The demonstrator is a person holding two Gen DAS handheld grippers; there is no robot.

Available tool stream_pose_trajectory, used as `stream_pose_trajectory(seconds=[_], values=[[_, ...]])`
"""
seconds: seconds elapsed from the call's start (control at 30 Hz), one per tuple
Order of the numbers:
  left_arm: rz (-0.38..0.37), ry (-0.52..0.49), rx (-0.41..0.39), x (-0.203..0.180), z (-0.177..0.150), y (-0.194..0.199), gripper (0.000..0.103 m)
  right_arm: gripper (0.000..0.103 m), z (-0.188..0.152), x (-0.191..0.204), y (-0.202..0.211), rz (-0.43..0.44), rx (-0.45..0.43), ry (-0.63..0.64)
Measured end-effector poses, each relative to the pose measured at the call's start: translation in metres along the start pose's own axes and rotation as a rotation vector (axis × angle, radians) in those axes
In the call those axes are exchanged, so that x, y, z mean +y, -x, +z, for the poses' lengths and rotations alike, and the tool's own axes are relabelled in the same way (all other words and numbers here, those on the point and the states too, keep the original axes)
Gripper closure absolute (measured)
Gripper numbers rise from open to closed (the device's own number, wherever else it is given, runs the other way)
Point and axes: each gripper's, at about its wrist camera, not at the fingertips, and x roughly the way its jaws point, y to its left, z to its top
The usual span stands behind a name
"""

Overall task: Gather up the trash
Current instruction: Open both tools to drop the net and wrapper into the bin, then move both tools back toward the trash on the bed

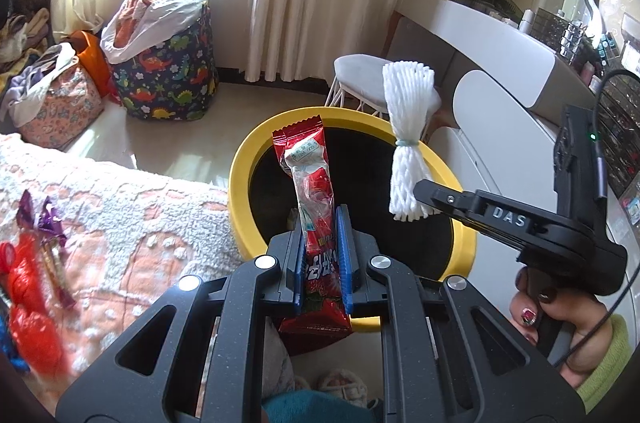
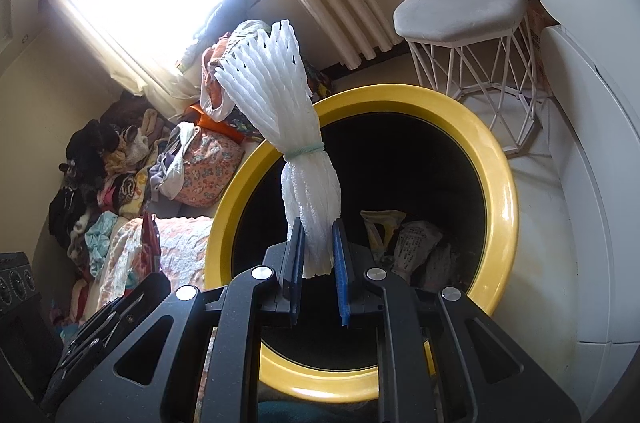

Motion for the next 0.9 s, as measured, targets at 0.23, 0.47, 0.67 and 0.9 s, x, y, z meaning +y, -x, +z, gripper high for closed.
stream_pose_trajectory(seconds=[0.23,0.47,0.67,0.9], values=[[-0.005,0.014,0.025,0.0,0.007,-0.022,0.094,0.089,0.001,-0.008,-0.002,-0.009,0.001,-0.03],[-0.004,0.103,0.002,0.016,0.013,-0.031,0.044,0.077,0.002,-0.015,-0.003,-0.011,0.004,-0.078],[0.031,0.114,-0.053,0.023,0.003,-0.009,0.01,0.059,0.0,-0.009,-0.004,-0.029,-0.012,-0.067],[0.08,0.141,-0.08,0.036,-0.006,0.011,0.011,0.047,0.0,0.006,-0.004,-0.03,-0.029,0.011]])
